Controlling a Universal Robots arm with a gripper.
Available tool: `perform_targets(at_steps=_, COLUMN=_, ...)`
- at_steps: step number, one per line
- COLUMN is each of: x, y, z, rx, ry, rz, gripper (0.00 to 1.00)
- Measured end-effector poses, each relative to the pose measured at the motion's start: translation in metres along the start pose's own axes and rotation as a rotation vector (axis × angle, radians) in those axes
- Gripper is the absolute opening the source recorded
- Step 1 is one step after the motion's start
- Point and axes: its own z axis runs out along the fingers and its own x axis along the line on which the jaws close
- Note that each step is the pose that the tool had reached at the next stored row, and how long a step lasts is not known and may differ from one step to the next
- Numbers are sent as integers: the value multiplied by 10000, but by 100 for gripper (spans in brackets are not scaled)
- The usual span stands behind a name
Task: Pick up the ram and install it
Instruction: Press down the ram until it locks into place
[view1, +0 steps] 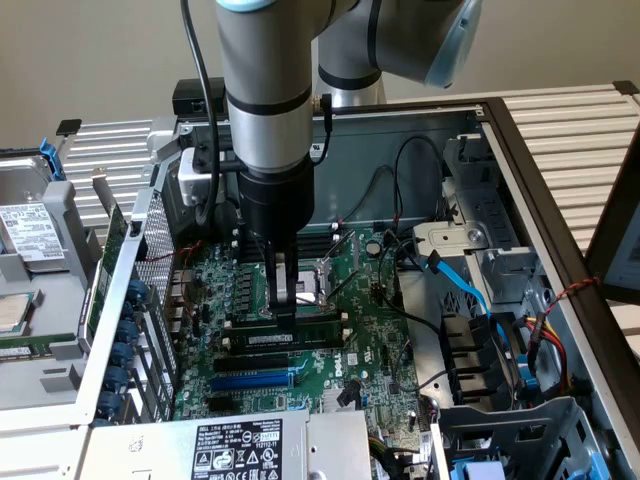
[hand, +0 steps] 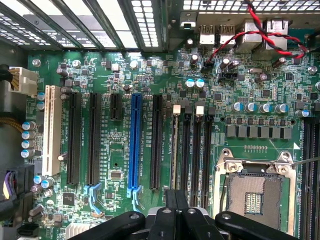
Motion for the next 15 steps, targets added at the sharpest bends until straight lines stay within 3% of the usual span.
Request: perform_targets(at_steps=15, x=18, y=1, z=18, rx=1, ry=-120, rz=0, gripper=10)
